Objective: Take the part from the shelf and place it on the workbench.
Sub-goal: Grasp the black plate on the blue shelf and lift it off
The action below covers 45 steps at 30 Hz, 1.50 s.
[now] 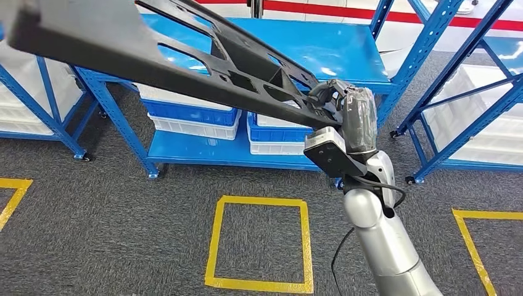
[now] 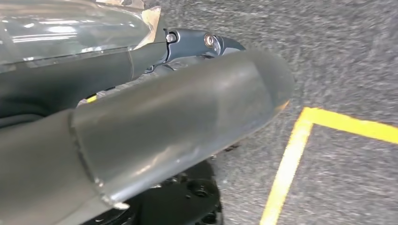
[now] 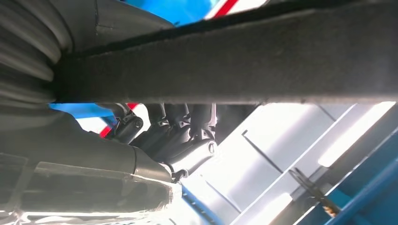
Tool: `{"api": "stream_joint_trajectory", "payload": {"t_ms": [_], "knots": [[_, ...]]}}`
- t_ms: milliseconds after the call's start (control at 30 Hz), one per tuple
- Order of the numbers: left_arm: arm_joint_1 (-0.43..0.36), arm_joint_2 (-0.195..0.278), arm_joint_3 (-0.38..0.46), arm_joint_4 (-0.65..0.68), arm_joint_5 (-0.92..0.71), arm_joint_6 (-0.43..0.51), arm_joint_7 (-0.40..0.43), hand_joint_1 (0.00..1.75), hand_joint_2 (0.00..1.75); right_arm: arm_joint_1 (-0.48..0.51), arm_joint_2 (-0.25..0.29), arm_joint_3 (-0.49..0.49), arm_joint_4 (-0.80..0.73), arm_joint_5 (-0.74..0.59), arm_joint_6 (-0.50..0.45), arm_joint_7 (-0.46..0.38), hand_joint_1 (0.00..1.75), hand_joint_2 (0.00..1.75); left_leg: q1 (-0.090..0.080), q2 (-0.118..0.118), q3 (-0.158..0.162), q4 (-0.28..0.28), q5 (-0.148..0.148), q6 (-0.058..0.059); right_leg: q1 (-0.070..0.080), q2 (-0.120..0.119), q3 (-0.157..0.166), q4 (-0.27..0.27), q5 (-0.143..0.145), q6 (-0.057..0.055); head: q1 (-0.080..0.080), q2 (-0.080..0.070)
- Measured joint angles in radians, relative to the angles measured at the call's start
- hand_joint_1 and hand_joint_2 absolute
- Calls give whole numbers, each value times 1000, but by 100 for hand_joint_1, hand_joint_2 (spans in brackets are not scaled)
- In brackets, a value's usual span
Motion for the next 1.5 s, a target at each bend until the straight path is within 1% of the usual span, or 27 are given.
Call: {"api": "stream_joint_trajectory", "payload": {"t_ms": [67, 133, 200, 267, 300, 400, 433, 500, 533, 600, 667, 733, 800, 867, 933, 1000, 1067, 1100, 1167, 1200, 1267, 1300, 1333, 1400, 1433, 1467, 1500], "knots": [[-3, 0, -9, 0, -10, 0, 6, 0, 0, 10, -7, -4, -16, 4, -3, 4, 175, 175, -2, 0, -29, 1, 26, -5, 2, 0, 98, -106, 34, 6, 0, 0], [-9, -2, -19, 0, -19, 0, 11, 0, 0, 14, -11, -7, -37, 12, -3, 13, 175, 175, -6, -1, -45, 0, 50, -14, 11, 0, 212, -266, 21, -10, 0, 0], [-15, -4, -25, 0, -24, 0, 15, 0, 0, 18, -14, -9, -55, 19, -2, 24, 175, 175, -8, -1, -49, -8, 74, -25, 20, 1, 250, -342, 7, -27, -1, 0], [-17, -6, -29, 0, -25, 0, 18, 0, 0, 23, -18, -11, -66, 22, 0, 33, 175, 175, -6, -2, -55, -13, 80, -37, 10, 0, 233, -343, 26, -42, -2, 0], [-17, -6, -31, 0, -25, 0, 18, 0, 0, 26, -21, -11, -70, 22, 3, 37, 175, 175, -4, -3, -63, 2, 52, -42, 4, -2, 224, -344, 38, -54, -4, 0], [-17, -7, -33, 1, -23, -1, 19, 0, 0, 33, -28, -12, -73, 14, 16, 38, 175, 175, 3, -5, -105, 166, -108, -59, -2, -5, 188, -343, 81, -76, -9, 0], [-17, -7, -33, 1, -23, -2, 19, 0, 0, 35, -31, -11, -73, 12, 18, 37, 175, 175, 5, -5, -115, 233, -135, -65, -1, -5, 172, -341, 94, -75, -9, 0], [-17, -7, -34, 0, -23, -2, 18, 0, 0, 39, -35, -12, -73, 9, 18, 35, 175, 175, 12, -5, -96, 290, -114, -74, -1, -5, 137, -332, 116, -69, -9, 0], [-17, -7, -34, 0, -23, -2, 18, 0, 0, 41, -37, -12, -73, 9, 18, 35, 175, 175, 17, -4, -60, 265, -88, -78, -3, -6, 120, -325, 124, -64, -9, 0], [-18, -8, -37, 0, -22, -2, 17, 0, 0, 41, -41, -12, -74, 8, 18, 34, 175, 175, 23, -5, 45, 136, -80, -83, -5, -6, 91, -305, 134, -53, -10, 0], [-20, -8, -39, 0, -17, -2, 15, 0, 0, 40, -44, -12, -76, 2, 20, 32, 175, 175, 19, -8, 110, 36, -109, -76, -1, -7, 73, -291, 144, -38, -8, 0], [-18, -8, -39, 1, -7, 0, 10, 0, 0, 36, -45, -12, -75, -9, 26, 27, 175, 175, 11, -9, 108, 15, -107, -54, 3, -7, 65, -292, 160, -18, -6, 0], [-15, -8, -38, 1, 4, 5, 5, 0, 0, 26, -45, -11, -69, -20, 33, 22, 175, 175, 6, -4, 91, 6, -83, -24, 1, -6, 49, -281, 147, -9, -6, 0], [-13, -8, -37, 1, 14, 14, 1, 0, 0, 13, -45, -9, -61, -27, 39, 17, 175, 175, 6, 0, 65, -1, -54, -3, -3, -4, 16, -203, 70, -18, -2, 0], [-9, -6, -34, 1, 19, 19, -5, 0, 0, 3, -45, -6, -50, -34, 43, 14, 175, 175, 5, 1, 30, 0, -26, 3, -3, -3, -14, -75, -6, -19, 1, 0], [-2, -6, -27, 1, 22, 21, -10, 0, 0, 1, -45, -3, -39, -40, 45, 12, 175, 175, 4, 1, -5, 1, 1, 0, -3, -2, 0, -9, -5, 0, 2, 0], [4, -6, -21, 1, 25, 21, -13, 0, 0, -1, -44, 0, -30, -41, 45, 12, 175, 175, 4, 0, -37, 2, 28, -7, -3, -1, 77, -73, 39, 17, 2, 0], [5, -6, -19, 1, 26, 21, -14, 0, 0, -4, -43, 0, -27, -41, 45, 11, 175, 175, 3, -1, -49, 3, 41, -11, -1, -1, 137, -149, 42, 15, 2, 0], [5, -6, -15, 1, 28, 21, -16, 0, 0, -9, -41, 2, -25, -41, 45, 11, 175, 175, 1, -2, -61, 0, 65, -23, 8, 1, 225, -286, 19, -6, 1, 0], [6, -5, -14, 1, 28, 21, -16, 0, 0, -11, -40, 2, -23, -42, 45, 11, 175, 175, -1, -3, -62, -4, 77, -28, 12, 3, 243, -323, 7, -16, 1, 0], [10, -2, -13, 1, 28, 22, -17, 0, 0, -14, -38, 4, -18, -42, 45, 10, 175, 175, 1, -5, -65, -12, 91, -36, 6, 3, 230, -332, 21, -33, -3, 0], [13, -1, -12, 1, 29, 22, -18, 0, 0, -14, -37, 4, -15, -43, 46, 10, 175, 175, 3, -5, -72, -5, 76, -39, 1, 1, 223, -331, 31, -44, -5, 0], [16, 0, -12, 1, 29, 22, -19, 0, 0, -14, -34, 4, -13, -43, 46, 10, 175, 175, 6, -5, -82, 21, 36, -43, -3, -1, 214, -330, 44, -56, -8, 0], [20, 1, -11, 1, 30, 22, -22, 0, 0, -15, -30, 4, -9, -46, 46, 7, 175, 175, 8, -5, -111, 134, -77, -52, -4, -3, 192, -329, 70, -71, -9, 0], [21, 2, -10, 1, 31, 23, -24, 0, 0, -15, -27, 4, -6, -49, 46, 4, 175, 175, 9, -6, -124, 208, -121, -56, -3, -4, 178, -327, 81, -73, -9, 0], [22, 2, -8, 1, 31, 24, -26, 0, 0, -15, -25, 4, -3, -53, 47, 2, 175, 175, 9, -6, -131, 267, -140, -59, -2, -5, 165, -325, 90, -72, -9, 0], [22, 3, -6, 1, 31, 26, -30, 0, 0, -15, -24, 5, 0, -57, 48, -1, 175, 175, 11, -5, -123, 297, -134, -62, -3, -6, 151, -321, 97, -69, -9, 0]]}}
